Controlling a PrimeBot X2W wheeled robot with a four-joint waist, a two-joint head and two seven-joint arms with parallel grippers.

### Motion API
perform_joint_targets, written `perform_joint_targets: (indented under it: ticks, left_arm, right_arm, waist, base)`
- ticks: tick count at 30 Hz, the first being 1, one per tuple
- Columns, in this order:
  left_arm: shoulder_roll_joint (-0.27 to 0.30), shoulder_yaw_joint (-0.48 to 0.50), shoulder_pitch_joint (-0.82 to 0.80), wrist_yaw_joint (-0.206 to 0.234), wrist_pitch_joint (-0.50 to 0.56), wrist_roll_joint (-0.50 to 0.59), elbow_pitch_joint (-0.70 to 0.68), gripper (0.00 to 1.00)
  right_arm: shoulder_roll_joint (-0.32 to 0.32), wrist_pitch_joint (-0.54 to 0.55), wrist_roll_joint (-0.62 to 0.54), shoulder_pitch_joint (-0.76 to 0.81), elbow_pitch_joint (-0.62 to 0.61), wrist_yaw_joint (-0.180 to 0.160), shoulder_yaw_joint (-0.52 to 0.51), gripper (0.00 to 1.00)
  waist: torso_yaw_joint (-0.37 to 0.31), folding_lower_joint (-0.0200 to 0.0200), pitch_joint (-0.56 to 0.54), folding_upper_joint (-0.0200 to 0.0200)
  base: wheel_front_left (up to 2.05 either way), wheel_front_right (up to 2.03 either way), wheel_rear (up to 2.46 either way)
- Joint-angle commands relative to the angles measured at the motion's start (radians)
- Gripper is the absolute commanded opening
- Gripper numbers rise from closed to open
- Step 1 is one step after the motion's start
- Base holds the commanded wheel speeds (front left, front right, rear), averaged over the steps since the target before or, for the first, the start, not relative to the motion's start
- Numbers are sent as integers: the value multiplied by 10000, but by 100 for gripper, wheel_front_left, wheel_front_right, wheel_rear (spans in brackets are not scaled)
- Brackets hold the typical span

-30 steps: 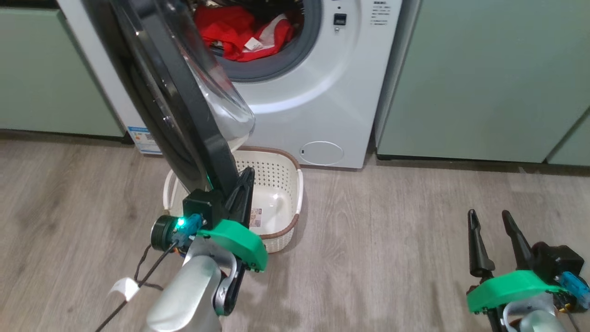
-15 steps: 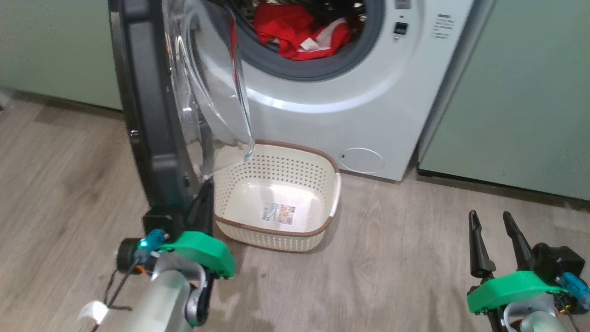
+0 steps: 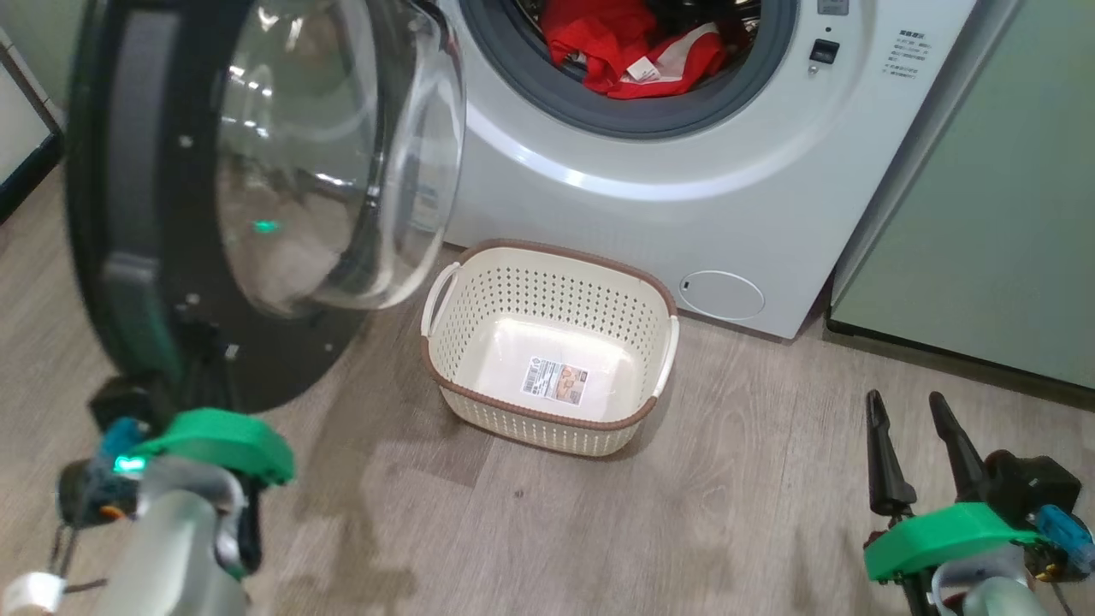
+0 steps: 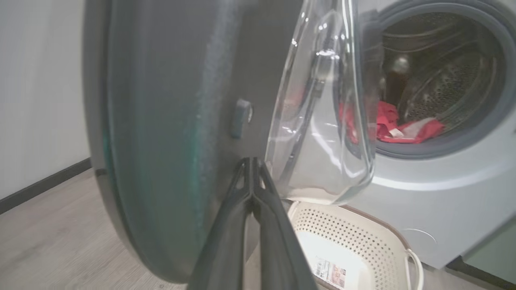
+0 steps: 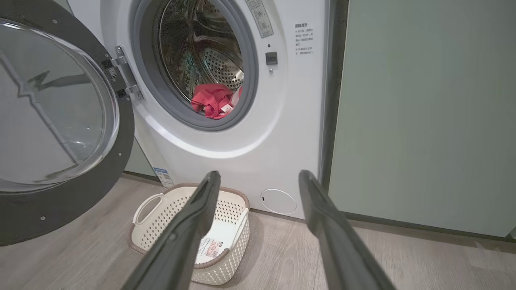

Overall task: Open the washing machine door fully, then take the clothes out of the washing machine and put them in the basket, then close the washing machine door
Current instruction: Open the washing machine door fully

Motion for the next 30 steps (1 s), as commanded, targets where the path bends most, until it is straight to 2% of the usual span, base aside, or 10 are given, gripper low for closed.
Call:
perform_joint_targets:
  ticks: [1,9,17,25,30]
  left_arm:
    - [373,544,-710,-36,-66,49,-134,0]
    - [879,2040,-1521,-121,-66,244,1130,0]
    - [1202,3381,-2169,-43,-66,597,1799,0]
    - [1246,4019,-2404,-218,-66,1041,2136,0]
    - [1045,4079,-2009,-618,-66,1463,1966,0]
  right_arm:
    - [-113,-107,-4,-187,-277,-2,237,100]
    - [-291,-107,-28,-320,-249,-2,391,100]
    - [-543,-107,-2,-548,-270,-2,479,100]
    - [-515,-107,18,-662,-201,-2,548,100]
    - [-341,-107,39,-459,-144,-2,508,100]
  waist:
    - [-9,0,42,0]
    - [-337,0,388,0]
    - [-649,0,849,0]
    - [-898,0,828,0]
    - [-1071,0,373,0]
  base:
    - [0,0,0]
    - [0,0,0]
    - [0,0,0]
    - [0,0,0]
    - [0,0,0]
